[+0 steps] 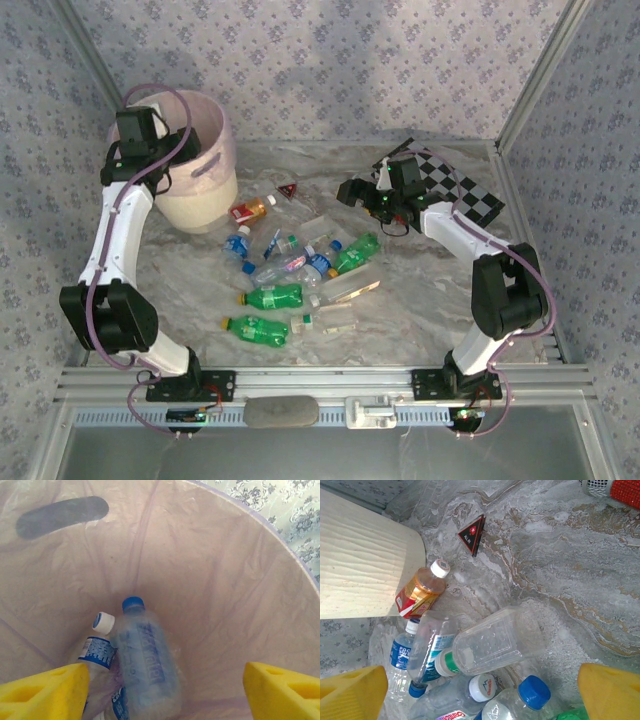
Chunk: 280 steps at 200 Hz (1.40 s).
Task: Put the plastic bottles in the bin
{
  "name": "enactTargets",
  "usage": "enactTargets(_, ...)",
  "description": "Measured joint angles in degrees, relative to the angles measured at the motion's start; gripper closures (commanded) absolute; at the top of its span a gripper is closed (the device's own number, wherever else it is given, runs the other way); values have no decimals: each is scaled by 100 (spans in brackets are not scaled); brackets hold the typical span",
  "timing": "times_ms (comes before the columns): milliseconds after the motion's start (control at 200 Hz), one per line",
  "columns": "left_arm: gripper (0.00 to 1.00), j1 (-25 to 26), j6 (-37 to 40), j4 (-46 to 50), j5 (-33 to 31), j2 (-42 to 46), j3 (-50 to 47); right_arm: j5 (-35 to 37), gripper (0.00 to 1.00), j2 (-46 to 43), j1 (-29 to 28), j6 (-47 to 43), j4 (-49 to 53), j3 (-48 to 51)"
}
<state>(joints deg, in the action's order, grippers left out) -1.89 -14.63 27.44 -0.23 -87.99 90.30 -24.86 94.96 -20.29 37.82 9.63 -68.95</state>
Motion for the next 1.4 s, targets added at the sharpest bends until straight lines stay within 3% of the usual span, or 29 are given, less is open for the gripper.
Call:
enactTargets(505,4,0,-120,-63,129,15,2,2,1,0,-11,-20,11,0)
enactTargets(770,2,92,-345,-68,595,442,-2,411,1,0,-26,-111,319,0)
enactTargets(1064,1,1290,-365,-505,975,1067,-177,1346,1,-468,-114,-166,741,756)
enactTargets(1399,1,2754,-507,-1252,785,855,-1351,1742,1,-605,-424,380,732,1513)
